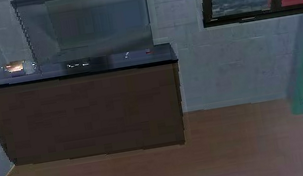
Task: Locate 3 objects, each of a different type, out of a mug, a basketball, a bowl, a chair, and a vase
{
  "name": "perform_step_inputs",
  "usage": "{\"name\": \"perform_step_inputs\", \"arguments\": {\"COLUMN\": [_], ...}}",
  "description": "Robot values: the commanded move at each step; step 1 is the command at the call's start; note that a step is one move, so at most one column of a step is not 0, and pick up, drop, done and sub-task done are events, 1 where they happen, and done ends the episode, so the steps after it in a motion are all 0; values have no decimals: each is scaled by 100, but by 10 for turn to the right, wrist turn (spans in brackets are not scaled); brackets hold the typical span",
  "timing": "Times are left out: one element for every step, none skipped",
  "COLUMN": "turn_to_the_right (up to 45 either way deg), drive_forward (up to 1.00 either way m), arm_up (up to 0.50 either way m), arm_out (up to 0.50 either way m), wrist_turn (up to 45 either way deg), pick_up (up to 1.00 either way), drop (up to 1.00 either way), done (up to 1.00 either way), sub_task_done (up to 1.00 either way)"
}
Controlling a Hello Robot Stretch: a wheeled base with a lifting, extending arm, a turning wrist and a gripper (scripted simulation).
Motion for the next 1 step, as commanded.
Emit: {"name": "perform_step_inputs", "arguments": {"turn_to_the_right": [-180], "drive_forward": [0], "arm_up": [0], "arm_out": [0], "wrist_turn": [0], "pick_up": [0], "drop": [0], "done": [0], "sub_task_done": [0]}}
